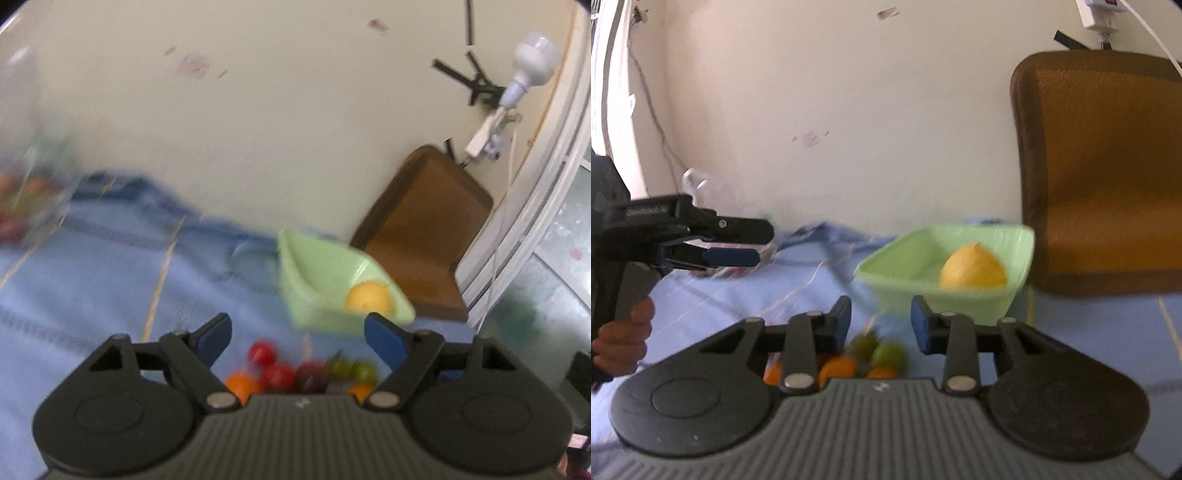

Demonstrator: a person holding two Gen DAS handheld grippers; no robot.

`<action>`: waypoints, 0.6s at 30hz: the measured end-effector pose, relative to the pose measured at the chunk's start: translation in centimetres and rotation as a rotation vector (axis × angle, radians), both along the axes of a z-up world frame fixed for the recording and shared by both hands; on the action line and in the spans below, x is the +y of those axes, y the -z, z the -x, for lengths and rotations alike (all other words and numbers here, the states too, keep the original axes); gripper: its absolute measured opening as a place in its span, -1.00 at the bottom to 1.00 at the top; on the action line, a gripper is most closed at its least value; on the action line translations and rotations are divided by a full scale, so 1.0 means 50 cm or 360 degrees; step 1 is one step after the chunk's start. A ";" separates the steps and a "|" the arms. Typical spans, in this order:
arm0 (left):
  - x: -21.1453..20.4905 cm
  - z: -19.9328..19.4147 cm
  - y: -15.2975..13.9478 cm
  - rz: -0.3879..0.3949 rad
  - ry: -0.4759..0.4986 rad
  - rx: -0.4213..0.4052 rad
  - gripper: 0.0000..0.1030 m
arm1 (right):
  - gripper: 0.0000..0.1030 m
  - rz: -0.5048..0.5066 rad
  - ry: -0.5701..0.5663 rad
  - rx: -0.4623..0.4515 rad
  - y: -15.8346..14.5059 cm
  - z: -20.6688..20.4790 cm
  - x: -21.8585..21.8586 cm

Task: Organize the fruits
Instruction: 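Grasp a tangerine with the left gripper while the right gripper grasps a dark cherry tomato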

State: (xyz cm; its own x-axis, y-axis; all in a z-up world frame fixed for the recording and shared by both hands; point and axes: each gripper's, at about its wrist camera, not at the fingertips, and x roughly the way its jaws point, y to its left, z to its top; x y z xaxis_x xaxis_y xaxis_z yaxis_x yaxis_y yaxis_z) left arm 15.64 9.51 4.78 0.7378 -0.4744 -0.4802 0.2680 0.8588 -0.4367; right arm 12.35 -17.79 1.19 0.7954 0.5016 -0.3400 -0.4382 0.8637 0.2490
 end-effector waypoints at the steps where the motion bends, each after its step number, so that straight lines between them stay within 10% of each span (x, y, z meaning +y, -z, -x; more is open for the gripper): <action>1: 0.012 0.006 0.012 0.0014 -0.0005 0.0024 0.54 | -0.43 0.0009 -0.0008 0.0004 0.004 0.008 0.005; 11: 0.068 -0.023 0.091 0.0255 -0.0078 0.0237 0.47 | -0.41 0.0317 -0.0179 -0.0007 -0.009 -0.008 0.138; 18: 0.056 -0.029 0.112 0.0288 -0.0015 0.0287 0.04 | -0.41 0.0527 -0.0267 0.0006 0.007 -0.057 0.211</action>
